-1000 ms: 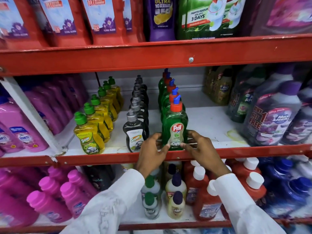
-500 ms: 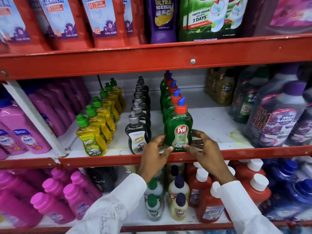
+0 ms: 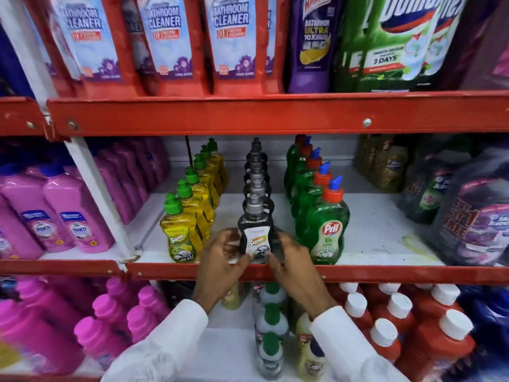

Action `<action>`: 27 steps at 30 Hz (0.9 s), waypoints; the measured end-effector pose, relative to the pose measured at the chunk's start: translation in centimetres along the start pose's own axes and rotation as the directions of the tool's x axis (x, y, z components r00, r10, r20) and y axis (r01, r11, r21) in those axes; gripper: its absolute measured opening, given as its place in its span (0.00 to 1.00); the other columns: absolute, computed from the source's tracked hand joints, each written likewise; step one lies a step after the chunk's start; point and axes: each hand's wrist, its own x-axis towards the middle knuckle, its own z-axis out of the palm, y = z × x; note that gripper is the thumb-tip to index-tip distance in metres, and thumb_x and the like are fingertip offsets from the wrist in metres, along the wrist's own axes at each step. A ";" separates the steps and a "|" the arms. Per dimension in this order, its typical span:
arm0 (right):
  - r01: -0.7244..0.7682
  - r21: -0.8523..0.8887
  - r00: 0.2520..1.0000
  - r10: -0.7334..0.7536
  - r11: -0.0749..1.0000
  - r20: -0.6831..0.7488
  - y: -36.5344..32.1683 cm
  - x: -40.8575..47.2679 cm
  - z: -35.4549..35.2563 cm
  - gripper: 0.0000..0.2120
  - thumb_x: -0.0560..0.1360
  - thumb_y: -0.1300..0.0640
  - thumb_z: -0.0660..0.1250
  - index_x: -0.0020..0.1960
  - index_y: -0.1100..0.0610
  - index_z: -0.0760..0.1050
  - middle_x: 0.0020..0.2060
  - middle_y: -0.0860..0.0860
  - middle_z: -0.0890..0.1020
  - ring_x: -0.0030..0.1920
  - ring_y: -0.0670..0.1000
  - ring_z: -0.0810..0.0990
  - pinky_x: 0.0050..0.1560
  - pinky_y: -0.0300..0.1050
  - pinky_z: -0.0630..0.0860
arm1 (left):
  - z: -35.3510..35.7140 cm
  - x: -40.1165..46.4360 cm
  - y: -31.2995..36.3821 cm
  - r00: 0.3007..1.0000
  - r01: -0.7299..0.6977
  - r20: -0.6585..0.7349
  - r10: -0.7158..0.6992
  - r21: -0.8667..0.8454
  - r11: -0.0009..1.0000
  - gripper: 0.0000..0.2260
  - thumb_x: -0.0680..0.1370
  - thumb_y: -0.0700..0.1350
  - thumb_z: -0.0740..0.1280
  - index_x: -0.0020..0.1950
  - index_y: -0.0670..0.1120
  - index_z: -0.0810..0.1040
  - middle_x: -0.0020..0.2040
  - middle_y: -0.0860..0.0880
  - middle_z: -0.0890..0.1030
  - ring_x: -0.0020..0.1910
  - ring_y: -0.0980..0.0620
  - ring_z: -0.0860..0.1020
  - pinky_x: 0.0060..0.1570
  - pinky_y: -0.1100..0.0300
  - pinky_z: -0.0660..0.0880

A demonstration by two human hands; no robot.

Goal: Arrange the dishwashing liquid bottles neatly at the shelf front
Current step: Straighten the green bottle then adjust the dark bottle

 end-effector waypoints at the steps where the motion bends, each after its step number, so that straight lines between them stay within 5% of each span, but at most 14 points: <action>1: -0.009 -0.013 0.999 0.010 1.000 0.035 0.0 0.2 0.1 0.18 0.79 0.56 0.66 0.68 0.55 0.71 0.61 0.53 0.82 0.60 0.51 0.82 0.59 0.36 0.72 | -0.1 0.2 -0.1 0.999 -0.026 0.023 0.026 0.020 0.999 0.18 0.72 0.44 0.77 0.60 0.50 0.78 0.53 0.54 0.84 0.49 0.62 0.82 0.52 0.64 0.80; 8: -0.100 -0.013 0.995 0.101 0.995 0.024 0.1 0.0 -0.1 0.17 0.78 0.54 0.67 0.65 0.55 0.73 0.58 0.52 0.84 0.55 0.49 0.83 0.55 0.34 0.74 | -0.4 1.1 -0.8 0.991 -0.061 0.116 0.069 -0.067 0.996 0.17 0.72 0.46 0.76 0.60 0.49 0.82 0.54 0.54 0.87 0.51 0.60 0.84 0.56 0.52 0.82; 17: -0.177 -0.022 0.984 0.176 0.984 -0.024 -0.3 -0.2 0.2 0.18 0.76 0.52 0.69 0.64 0.55 0.75 0.56 0.51 0.86 0.51 0.48 0.84 0.56 0.40 0.80 | -0.3 1.0 -1.0 0.987 -0.083 0.125 0.098 -0.118 0.990 0.17 0.73 0.42 0.76 0.61 0.47 0.81 0.54 0.53 0.86 0.51 0.61 0.84 0.55 0.59 0.82; 20: -0.209 0.043 0.964 0.213 0.977 -0.159 -1.0 -0.9 0.4 0.20 0.74 0.51 0.73 0.63 0.54 0.77 0.55 0.47 0.85 0.52 0.45 0.84 0.58 0.41 0.80 | -1.1 0.0 -0.7 0.990 -0.057 0.117 0.077 -0.172 0.983 0.19 0.74 0.39 0.74 0.65 0.45 0.79 0.60 0.51 0.84 0.58 0.57 0.82 0.60 0.65 0.78; 24: -0.076 0.155 0.814 0.151 0.985 -0.561 -3.0 -3.4 2.1 0.08 0.74 0.57 0.72 0.52 0.53 0.80 0.46 0.44 0.85 0.46 0.40 0.83 0.51 0.40 0.81 | -4.9 -3.4 -1.7 0.980 -0.083 -0.193 0.041 -0.214 0.973 0.09 0.74 0.45 0.70 0.52 0.52 0.85 0.51 0.56 0.87 0.52 0.60 0.84 0.56 0.65 0.78; 27: 0.059 0.152 0.821 0.038 0.987 -0.570 -5.9 -3.9 5.9 0.06 0.73 0.61 0.69 0.49 0.55 0.80 0.43 0.45 0.85 0.45 0.39 0.82 0.49 0.28 0.74 | -8.6 -4.4 -3.5 0.903 -0.075 -0.429 -0.022 -0.209 0.975 0.07 0.71 0.47 0.65 0.44 0.53 0.82 0.44 0.52 0.86 0.46 0.54 0.83 0.51 0.57 0.78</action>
